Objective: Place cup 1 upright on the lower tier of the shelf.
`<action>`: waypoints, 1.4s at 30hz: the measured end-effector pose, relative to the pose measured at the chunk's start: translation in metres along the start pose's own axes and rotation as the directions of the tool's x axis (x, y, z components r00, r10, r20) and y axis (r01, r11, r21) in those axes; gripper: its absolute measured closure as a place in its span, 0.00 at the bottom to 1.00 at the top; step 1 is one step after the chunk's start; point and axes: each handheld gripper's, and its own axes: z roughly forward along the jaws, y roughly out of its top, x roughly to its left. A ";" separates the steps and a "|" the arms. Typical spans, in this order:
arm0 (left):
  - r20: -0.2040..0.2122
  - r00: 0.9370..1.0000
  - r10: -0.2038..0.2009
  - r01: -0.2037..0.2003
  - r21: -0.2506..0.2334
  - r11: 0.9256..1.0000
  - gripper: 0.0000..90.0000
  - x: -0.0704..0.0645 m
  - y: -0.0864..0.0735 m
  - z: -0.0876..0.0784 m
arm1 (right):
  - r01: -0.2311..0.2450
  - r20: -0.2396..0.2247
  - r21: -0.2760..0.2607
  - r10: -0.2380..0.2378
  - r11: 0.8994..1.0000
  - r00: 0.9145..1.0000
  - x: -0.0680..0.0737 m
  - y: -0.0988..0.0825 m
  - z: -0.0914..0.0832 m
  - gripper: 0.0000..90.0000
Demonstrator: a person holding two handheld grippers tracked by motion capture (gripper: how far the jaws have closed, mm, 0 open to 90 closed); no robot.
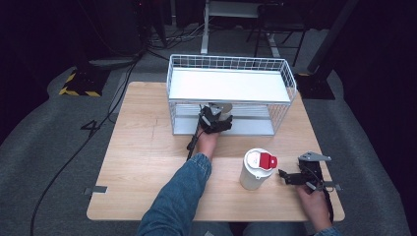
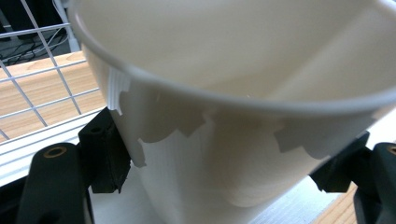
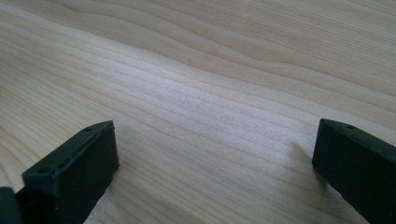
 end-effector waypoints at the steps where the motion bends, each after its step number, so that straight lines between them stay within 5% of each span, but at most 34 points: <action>1: 0.000 1.000 -0.002 0.002 0.004 1.000 0.25 0.000 0.000 0.000 | 0.000 0.000 0.000 0.000 1.000 1.000 0.000 0.000 0.000 0.01; 12: 0.036 0.999 -0.028 0.028 0.014 1.000 0.24 0.002 -0.002 0.003 | 0.000 0.000 0.000 0.000 1.000 1.000 0.000 0.000 0.000 0.01; 16: 0.067 0.994 -0.090 0.089 0.012 0.996 0.16 0.005 -0.002 0.003 | 0.000 0.000 0.000 0.000 1.000 1.000 0.000 0.000 0.000 0.01; 21: 0.068 0.997 -0.042 0.042 0.009 0.999 0.06 0.002 0.000 0.000 | 0.000 0.000 0.000 0.000 1.000 1.000 0.000 0.000 0.000 0.01; 29: 0.065 0.998 -0.023 0.023 -0.008 1.000 0.00 0.001 0.004 -0.016 | 0.000 0.000 0.000 0.000 1.000 1.000 0.000 0.000 0.000 0.01; 42: 0.074 0.996 -0.039 0.039 0.003 0.999 0.00 -0.004 0.004 -0.047 | 0.000 0.000 0.000 0.000 1.000 1.000 0.000 0.000 0.000 0.01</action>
